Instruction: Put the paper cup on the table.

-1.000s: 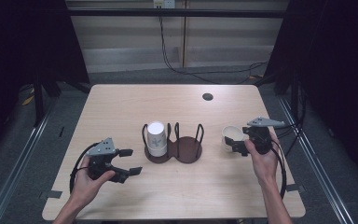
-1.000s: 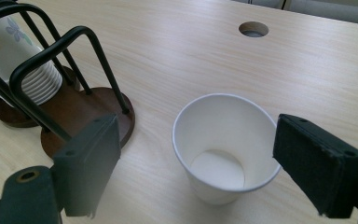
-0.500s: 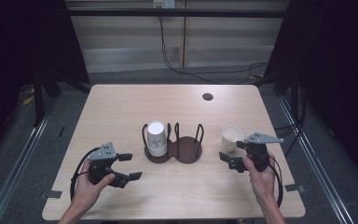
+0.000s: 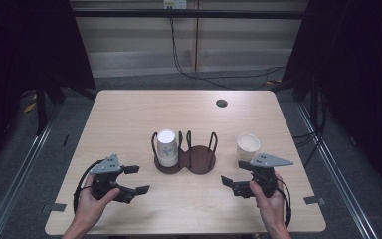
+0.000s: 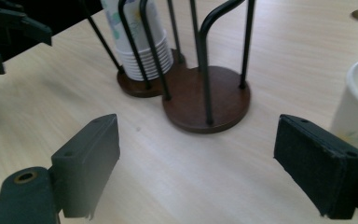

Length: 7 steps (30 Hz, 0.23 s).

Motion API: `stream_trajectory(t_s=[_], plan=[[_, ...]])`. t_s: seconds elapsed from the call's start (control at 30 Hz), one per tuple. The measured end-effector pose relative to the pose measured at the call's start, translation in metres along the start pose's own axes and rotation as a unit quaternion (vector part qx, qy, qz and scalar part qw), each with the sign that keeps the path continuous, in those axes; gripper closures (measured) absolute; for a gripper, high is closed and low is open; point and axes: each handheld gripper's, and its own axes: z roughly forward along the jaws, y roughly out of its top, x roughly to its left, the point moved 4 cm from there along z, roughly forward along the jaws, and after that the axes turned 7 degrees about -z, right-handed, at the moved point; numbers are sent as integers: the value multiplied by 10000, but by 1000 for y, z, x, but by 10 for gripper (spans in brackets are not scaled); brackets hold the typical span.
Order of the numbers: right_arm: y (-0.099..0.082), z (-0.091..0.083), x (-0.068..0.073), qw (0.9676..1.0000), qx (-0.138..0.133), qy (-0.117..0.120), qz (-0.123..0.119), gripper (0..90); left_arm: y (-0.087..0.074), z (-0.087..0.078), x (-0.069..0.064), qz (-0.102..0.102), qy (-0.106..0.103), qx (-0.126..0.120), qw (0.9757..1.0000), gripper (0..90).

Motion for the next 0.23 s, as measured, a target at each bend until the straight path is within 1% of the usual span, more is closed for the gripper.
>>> stream_trajectory(t_s=[0.03,0.07,0.1,0.13,0.17,0.23], plan=[[-2,2,1,10000,44,73,-28,136,0,-1,0,-15,20,-40,10000,181],[-4,3,3,9999,125,51,-108,136,-1,-2,0,-35,19,-60,10000,181],[-6,4,3,9998,133,-20,-157,136,-3,-2,0,-49,5,-61,10000,181],[-8,5,4,9998,134,17,-147,136,-5,-1,1,-36,21,-46,10000,181],[-10,6,5,9997,142,88,-192,136,-7,0,2,-19,40,-16,10000,181],[-13,8,6,9995,174,110,-239,134,-10,2,4,-2,71,69,10000,180]])
